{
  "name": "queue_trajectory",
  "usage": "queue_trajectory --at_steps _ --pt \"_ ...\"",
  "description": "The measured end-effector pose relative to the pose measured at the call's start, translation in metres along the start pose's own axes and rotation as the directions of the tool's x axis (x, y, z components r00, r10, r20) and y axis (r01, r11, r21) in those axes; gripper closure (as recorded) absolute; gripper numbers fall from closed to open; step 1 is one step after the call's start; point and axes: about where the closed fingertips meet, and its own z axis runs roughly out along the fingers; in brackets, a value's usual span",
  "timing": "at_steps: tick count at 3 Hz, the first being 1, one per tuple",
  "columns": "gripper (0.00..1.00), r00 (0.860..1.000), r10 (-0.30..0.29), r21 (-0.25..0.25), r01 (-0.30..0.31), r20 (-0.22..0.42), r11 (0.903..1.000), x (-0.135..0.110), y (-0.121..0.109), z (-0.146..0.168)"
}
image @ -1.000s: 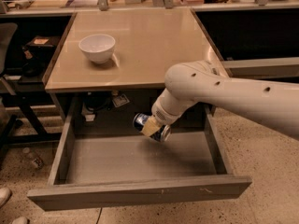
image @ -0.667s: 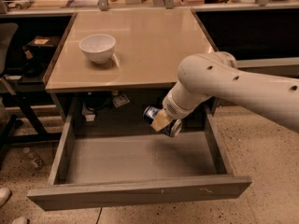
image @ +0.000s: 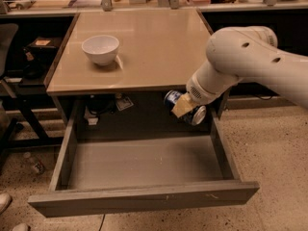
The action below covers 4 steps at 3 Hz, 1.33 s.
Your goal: Pick pepsi can from top drawer and place on counter
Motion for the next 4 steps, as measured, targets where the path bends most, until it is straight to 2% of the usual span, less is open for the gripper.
queue_trajectory --at_steps 2,3,4 --pt "1.0 0.999 0.049 0.093 -0.051 0.014 0.9944 -0.002 -0.034 -0.056" --pt "1.0 0.999 0.038 0.11 -0.038 0.01 0.9932 -0.013 -0.046 -0.071" --pt "1.0 1.0 -0.002 0.098 0.0 0.027 0.9952 -0.043 -0.056 -0.071"
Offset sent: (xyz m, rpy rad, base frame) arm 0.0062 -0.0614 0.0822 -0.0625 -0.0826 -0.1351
